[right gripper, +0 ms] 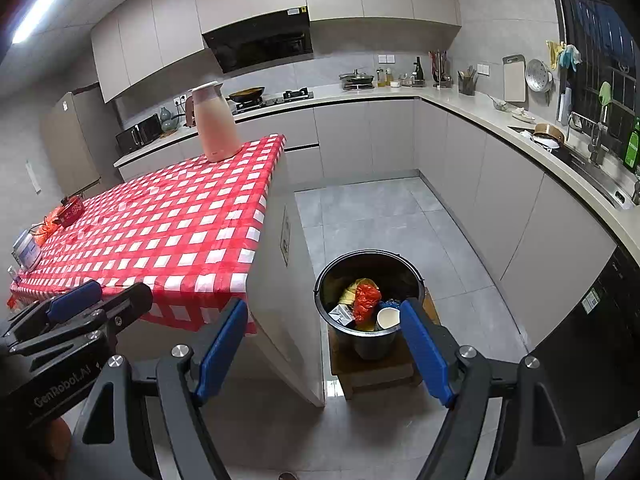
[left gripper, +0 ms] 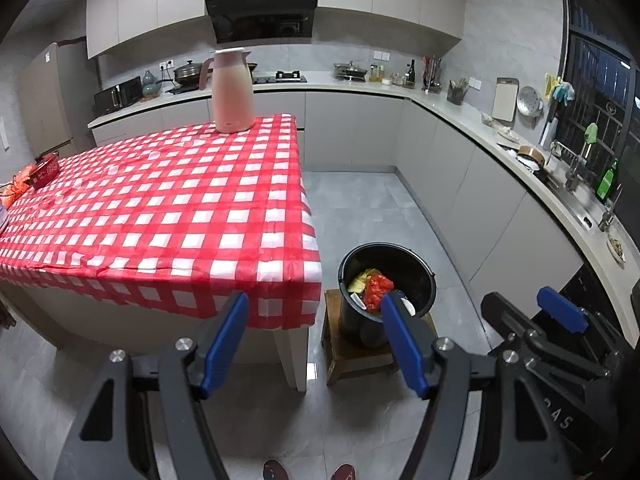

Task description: Collect trash

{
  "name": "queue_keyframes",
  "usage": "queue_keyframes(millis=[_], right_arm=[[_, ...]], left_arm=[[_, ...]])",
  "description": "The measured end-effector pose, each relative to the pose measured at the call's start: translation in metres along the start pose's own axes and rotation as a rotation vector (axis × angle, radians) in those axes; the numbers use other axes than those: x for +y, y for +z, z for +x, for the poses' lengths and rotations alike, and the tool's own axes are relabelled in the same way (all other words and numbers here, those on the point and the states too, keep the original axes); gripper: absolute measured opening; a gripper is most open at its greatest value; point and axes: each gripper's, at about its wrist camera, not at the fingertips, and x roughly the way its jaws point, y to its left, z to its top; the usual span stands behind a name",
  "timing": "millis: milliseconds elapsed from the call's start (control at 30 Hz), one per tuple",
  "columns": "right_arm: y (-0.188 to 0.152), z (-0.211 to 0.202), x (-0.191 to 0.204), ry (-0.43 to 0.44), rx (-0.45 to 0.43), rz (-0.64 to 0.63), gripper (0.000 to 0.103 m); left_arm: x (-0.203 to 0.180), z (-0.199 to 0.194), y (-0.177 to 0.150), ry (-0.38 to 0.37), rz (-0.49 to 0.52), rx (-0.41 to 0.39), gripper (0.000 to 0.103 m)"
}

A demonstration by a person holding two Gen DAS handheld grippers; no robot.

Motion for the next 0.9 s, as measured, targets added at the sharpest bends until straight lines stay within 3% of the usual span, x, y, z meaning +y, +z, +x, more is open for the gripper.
queue_keyframes(millis=[900], right_arm=[[-0.003, 0.006, 0.009, -0.007, 0.016, -0.003, 0.08]], left_arm=[[0.015, 0.0, 0.002, 0.025, -0.012, 0.01, 0.073]])
